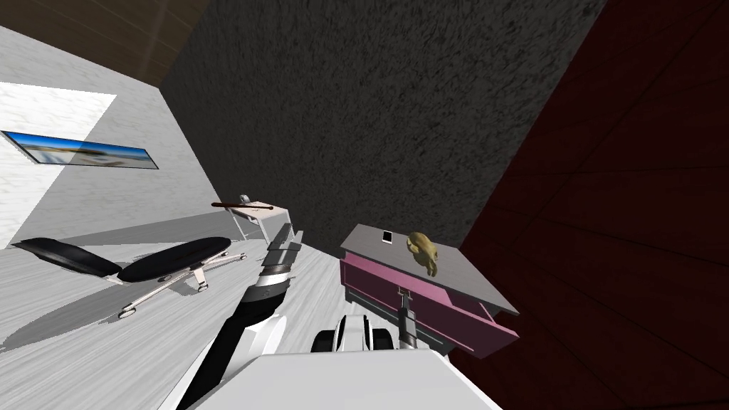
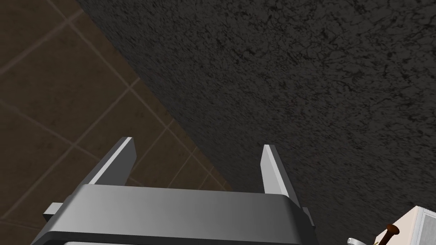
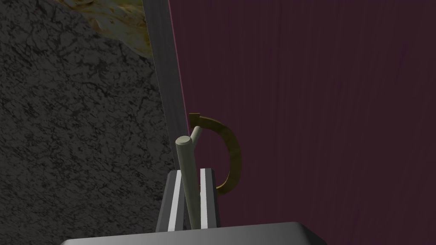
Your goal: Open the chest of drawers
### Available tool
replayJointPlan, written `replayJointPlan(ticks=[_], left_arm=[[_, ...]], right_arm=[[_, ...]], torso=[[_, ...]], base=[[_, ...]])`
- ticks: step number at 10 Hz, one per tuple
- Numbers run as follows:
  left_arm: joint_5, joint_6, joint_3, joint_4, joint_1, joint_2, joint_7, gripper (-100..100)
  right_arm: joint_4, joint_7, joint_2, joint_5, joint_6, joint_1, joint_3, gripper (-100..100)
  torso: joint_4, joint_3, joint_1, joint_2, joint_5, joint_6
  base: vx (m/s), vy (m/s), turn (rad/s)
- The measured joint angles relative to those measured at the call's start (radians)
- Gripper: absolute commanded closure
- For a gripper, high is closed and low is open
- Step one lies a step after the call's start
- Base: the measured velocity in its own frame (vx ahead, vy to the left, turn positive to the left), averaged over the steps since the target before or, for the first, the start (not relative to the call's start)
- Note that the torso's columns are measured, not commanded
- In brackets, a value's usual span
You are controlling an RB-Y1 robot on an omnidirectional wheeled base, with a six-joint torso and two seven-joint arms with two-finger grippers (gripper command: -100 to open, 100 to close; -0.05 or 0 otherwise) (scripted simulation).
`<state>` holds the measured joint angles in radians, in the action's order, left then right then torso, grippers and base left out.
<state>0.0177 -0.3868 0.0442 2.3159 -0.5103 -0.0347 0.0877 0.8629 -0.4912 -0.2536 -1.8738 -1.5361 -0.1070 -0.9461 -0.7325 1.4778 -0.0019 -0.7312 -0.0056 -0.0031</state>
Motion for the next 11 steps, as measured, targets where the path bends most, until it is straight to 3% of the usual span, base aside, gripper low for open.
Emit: replayJointPlan(ticks=[5, 6, 8, 11], left_arm=[[0.0, 0.0, 0.0, 0.0, 0.0, 0.0, 0.0, 0], [0.0, 0.0, 0.0, 0.0, 0.0, 0.0, 0.0, 0], [0.0, 0.0, 0.0, 0.0, 0.0, 0.0, 0.0, 0], [0.0, 0.0, 0.0, 0.0, 0.0, 0.0, 0.0, 0]], right_arm=[[0.019, -0.021, 0.012, -0.013, -0.023, -0.025, -0.02, 100], [0.018, -0.021, 0.013, -0.013, -0.024, -0.028, -0.022, -100], [0.055, -0.051, 0.007, -0.004, 0.001, -0.019, -0.013, -100], [0.155, -0.143, -0.008, 0.015, 0.062, 0.007, 0.011, -100]], torso=[[0.0, -0.002, 0.0, -0.003, 0.0, 0.001], [-0.002, 0.003, -0.003, 0.003, 0.003, 0.002], [-0.006, 0.001, -0.001, -0.003, 0.006, 0.003], [-0.006, -0.003, 0.003, -0.009, 0.006, 0.003]], base=[[-0.149, 0.048, -0.034], [-0.058, 0.006, -0.011], [-0.073, -0.023, -0.017], [-0.086, -0.024, -0.014]])
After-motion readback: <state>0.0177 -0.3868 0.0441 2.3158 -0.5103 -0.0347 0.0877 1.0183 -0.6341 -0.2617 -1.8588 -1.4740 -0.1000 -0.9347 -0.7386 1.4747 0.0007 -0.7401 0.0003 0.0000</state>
